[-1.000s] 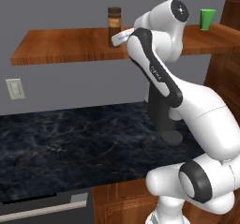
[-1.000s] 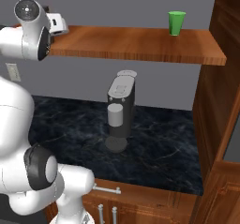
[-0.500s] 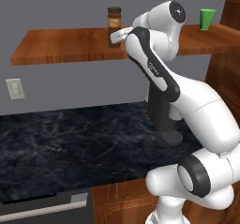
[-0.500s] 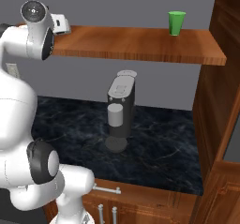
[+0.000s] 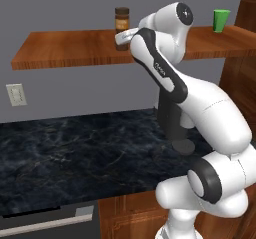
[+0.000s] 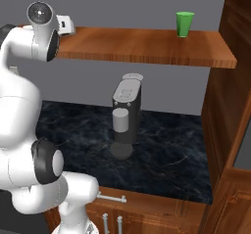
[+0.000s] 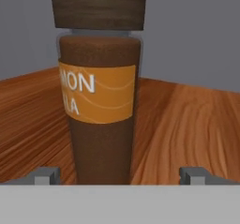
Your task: Take the cinnamon bottle from the cabinet and place it on the dining table, next to the plate with the cupcake. Then take the chocolate from the dining counter and place it on the cupcake plate.
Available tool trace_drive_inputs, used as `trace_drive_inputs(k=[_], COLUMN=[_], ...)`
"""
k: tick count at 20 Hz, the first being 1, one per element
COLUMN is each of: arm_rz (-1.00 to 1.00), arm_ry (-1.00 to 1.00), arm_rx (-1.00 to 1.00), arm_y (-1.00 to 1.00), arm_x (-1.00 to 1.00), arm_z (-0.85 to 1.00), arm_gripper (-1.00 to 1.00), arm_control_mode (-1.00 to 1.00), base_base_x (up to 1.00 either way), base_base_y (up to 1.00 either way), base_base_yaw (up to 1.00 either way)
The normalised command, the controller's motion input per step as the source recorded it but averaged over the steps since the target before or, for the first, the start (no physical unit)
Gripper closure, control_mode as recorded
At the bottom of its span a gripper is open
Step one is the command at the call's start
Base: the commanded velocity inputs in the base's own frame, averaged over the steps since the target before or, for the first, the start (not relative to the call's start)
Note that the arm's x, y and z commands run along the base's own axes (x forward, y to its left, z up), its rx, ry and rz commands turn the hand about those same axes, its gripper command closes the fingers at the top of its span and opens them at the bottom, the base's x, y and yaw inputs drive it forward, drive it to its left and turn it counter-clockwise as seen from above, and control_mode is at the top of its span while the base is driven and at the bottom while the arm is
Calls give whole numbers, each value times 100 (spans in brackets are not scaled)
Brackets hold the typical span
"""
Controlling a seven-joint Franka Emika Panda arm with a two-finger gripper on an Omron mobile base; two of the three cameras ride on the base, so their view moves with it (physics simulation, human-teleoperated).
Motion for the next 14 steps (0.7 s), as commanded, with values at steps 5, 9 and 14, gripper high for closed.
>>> trace_drive_inputs(k=[5, 9, 14], arm_rz=[0, 0, 0], arm_ry=[1, 3, 2], arm_rx=[0, 0, 0], arm_y=[9, 4, 4], arm_x=[11, 7, 11], arm_z=[0, 0, -4], arm_gripper=[-100, -100, -100], arm_control_mode=[-100, -100, -100], base_base_x=[0, 0, 0], base_base_y=[0, 0, 0], base_base_yaw=[0, 0, 0])
